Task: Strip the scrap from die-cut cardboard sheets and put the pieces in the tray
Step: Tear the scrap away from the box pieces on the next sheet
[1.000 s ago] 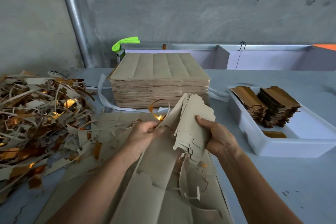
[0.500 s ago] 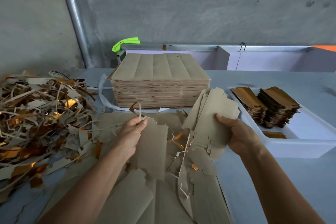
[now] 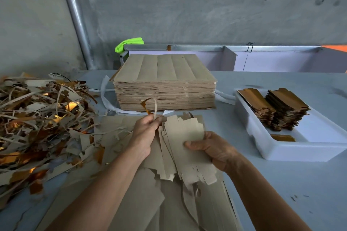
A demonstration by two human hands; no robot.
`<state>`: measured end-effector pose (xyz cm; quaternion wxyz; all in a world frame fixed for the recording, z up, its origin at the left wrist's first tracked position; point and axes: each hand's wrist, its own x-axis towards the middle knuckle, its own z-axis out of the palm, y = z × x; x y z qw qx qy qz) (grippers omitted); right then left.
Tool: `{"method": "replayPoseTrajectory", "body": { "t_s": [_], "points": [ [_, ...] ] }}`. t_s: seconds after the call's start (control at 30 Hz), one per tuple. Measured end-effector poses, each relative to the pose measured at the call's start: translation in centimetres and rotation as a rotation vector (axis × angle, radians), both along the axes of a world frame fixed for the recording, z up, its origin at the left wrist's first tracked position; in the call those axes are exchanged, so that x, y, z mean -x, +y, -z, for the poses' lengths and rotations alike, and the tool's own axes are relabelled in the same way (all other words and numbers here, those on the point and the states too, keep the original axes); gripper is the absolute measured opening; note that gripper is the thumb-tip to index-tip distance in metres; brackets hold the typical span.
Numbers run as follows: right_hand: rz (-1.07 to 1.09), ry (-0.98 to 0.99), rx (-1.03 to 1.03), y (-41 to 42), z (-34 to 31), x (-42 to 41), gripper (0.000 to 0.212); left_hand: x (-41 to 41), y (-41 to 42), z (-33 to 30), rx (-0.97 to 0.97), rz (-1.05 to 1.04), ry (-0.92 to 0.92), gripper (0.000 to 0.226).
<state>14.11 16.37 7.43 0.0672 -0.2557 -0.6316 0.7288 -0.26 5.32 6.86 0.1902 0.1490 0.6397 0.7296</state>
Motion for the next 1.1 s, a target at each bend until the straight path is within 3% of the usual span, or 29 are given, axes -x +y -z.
{"method": "replayPoseTrajectory", "body": {
  "t_s": [0.13, 0.27, 0.4, 0.5, 0.57, 0.63, 0.73, 0.8, 0.93, 1.1],
  "points": [
    [-0.059, 0.054, 0.042, -0.7, 0.5, 0.0, 0.032, -0.4, 0.0, -0.4, -0.005, 0.087, -0.096, 0.027],
    [0.113, 0.138, 0.157, -0.2, 1.3, 0.0, 0.025, 0.3, -0.1, -0.8, -0.066, -0.068, -0.241, 0.024],
    [0.352, 0.201, 0.324, 1.5, 1.9, -0.5, 0.016, 1.0, -1.6, -0.3, 0.074, -0.123, -0.119, 0.022],
    [0.419, 0.214, 0.350, 2.0, 1.8, -0.4, 0.029, 0.8, -2.6, 0.0, 0.180, 0.100, 0.018, 0.015],
    [0.414, 0.220, 0.358, 2.0, 1.7, -0.2, 0.039, 0.4, -2.9, 0.0, 0.238, 0.325, 0.065, 0.044],
    [0.395, 0.222, 0.366, 1.8, 1.6, 0.0, 0.031, 0.1, -2.8, 0.2, 0.297, 0.487, 0.089, 0.054],
    [0.370, 0.207, 0.367, 1.8, 1.0, -0.2, 0.020, 0.3, -2.7, 0.6, 0.329, 0.477, 0.138, 0.017],
    [0.403, 0.196, 0.357, 2.3, 0.5, -0.5, 0.014, 0.8, -2.9, 0.9, 0.327, 0.453, 0.160, 0.005],
    [0.494, 0.220, 0.394, 4.2, -0.6, -1.8, 0.008, 1.7, -3.7, 0.6, 0.324, 0.400, 0.153, 0.003],
    [0.587, 0.360, 0.473, 6.4, -1.2, -3.5, 0.018, 2.2, -3.8, 0.5, 0.351, 0.249, 0.183, 0.007]
  ]
}}
